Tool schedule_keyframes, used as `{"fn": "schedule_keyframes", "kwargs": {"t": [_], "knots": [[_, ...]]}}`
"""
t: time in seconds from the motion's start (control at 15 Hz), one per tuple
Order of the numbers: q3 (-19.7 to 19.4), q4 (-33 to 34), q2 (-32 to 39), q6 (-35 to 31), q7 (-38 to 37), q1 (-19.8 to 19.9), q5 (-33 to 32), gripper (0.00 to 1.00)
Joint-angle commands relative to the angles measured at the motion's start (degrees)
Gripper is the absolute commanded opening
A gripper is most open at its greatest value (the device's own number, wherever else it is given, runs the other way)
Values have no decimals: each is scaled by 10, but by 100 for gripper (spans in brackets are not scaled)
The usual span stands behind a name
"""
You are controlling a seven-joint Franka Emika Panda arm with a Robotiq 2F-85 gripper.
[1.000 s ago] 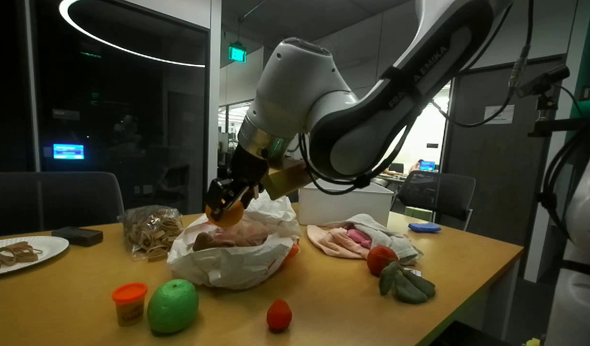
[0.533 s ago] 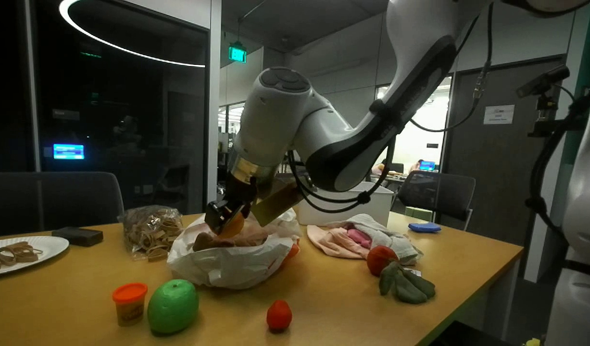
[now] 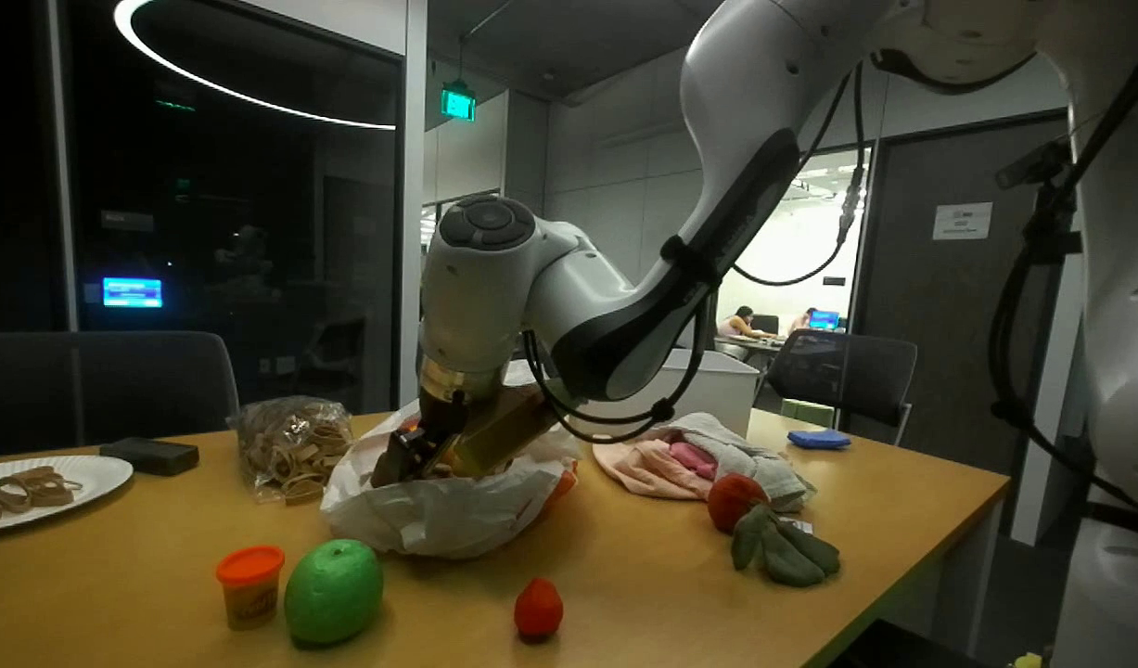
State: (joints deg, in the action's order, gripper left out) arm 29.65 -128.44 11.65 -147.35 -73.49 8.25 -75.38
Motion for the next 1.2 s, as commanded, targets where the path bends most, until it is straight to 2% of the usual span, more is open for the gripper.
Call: {"fn": "schedule_keyframes", "kwargs": {"t": [0.0, 0.13, 0.2, 0.27, 0.33, 0.4, 0.47, 0.6, 0.67, 0.87, 1.0, 1.13], "knots": [[-90, 11, -23, -19, -1, -87, 34, 100], [-114, 1, -51, -29, 13, -112, 64, 100], [-78, -5, -64, -27, 8, -80, 65, 100], [-124, -12, -83, -34, 20, -126, 92, 100], [-123, -21, -98, -36, 47, -128, 127, 100], [-124, -36, -113, -45, 97, -133, 191, 100], [-91, -50, -122, -50, 136, -104, 238, 100], [-78, -84, -131, -87, 223, -105, 339, 100], [-114, -98, -134, -99, 262, -153, 390, 100], [-101, -130, -129, -132, 371, -193, 539, 100], [-93, -142, -146, -125, 442, -221, 637, 100], [-90, -144, -156, -123, 465, -241, 666, 100]]}}
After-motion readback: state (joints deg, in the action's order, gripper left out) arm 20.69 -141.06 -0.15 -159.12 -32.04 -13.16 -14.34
